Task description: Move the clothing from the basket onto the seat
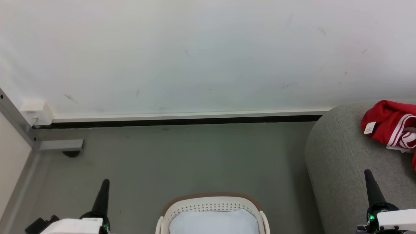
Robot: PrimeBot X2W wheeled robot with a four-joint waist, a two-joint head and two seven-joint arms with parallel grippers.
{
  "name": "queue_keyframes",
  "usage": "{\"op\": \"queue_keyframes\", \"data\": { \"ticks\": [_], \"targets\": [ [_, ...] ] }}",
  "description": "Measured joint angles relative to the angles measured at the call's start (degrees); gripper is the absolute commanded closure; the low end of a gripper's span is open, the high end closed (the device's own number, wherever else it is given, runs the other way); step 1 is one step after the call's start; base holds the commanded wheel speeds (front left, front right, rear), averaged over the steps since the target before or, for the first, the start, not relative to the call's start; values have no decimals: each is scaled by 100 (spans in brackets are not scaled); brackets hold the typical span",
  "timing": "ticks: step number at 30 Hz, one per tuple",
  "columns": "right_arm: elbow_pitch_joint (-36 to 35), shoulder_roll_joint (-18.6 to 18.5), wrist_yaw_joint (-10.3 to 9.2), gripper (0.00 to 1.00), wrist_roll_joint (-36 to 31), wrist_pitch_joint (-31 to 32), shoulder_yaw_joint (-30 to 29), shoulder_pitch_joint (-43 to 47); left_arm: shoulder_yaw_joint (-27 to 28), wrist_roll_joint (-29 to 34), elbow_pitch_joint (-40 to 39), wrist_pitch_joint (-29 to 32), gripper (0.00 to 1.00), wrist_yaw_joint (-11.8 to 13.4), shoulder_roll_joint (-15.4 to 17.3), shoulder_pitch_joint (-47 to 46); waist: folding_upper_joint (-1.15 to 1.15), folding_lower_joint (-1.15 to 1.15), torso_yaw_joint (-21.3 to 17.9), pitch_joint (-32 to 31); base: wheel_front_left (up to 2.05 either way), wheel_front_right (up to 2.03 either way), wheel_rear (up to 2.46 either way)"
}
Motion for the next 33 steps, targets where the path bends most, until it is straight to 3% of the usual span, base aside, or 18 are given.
{"op": "queue_keyframes", "data": {
  "ticks": [33],
  "targets": [
    [-63,115,0,100,1144,358,-338,20,143,-1377,-29,363,100,-116,10,-57,0,0,87,22,0,0,0]
  ]
}}
